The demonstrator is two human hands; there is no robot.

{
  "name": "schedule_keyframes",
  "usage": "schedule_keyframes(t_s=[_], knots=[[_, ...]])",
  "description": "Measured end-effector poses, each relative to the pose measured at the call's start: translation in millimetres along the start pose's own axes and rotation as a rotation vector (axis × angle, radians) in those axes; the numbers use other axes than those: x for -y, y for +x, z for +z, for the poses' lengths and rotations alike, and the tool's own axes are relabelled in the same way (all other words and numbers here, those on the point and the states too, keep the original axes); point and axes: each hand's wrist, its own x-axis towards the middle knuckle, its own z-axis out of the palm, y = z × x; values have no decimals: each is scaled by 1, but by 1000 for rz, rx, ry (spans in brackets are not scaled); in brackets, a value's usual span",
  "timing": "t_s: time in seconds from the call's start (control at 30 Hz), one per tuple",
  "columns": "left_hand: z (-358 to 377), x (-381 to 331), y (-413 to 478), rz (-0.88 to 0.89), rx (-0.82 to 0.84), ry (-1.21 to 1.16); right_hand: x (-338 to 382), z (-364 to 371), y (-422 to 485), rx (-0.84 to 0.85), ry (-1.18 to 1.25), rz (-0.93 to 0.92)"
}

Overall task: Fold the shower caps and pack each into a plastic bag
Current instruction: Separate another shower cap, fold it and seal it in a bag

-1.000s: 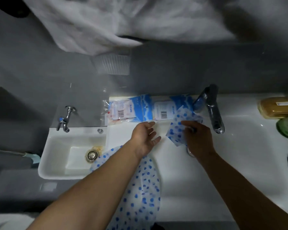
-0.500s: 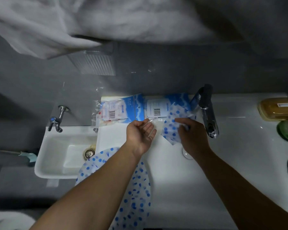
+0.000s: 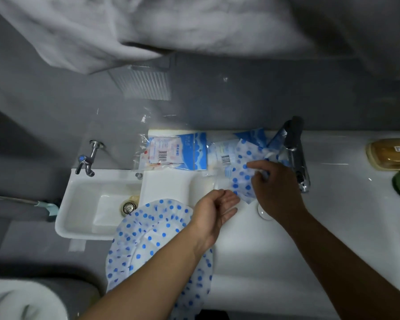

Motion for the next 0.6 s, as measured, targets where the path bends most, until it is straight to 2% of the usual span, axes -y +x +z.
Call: schedule_keyframes(t_s=[0.1, 0.17, 0.23, 0.3, 0.47, 0.53, 0.6], knots=[[-3, 0, -17, 58, -21, 119, 8, -10, -3, 15, 8, 24], [-6, -8, -33, 227, -55, 232, 17, -23, -5, -17, 61, 77], [-12, -24, -53, 448, -59, 344, 24, -36, -6, -20, 223, 151], [-20, -45, -73, 594, -26, 387, 30, -44, -10, 62, 512, 226], [-30, -84, -117, 666, 92, 257, 57, -47, -29, 220, 934, 202], [-37, -94, -132, 687, 67, 290, 73, -44, -41, 244, 926, 169], [-46, -104, -146, 667, 35, 379, 85, -40, -55, 233, 751, 65]])
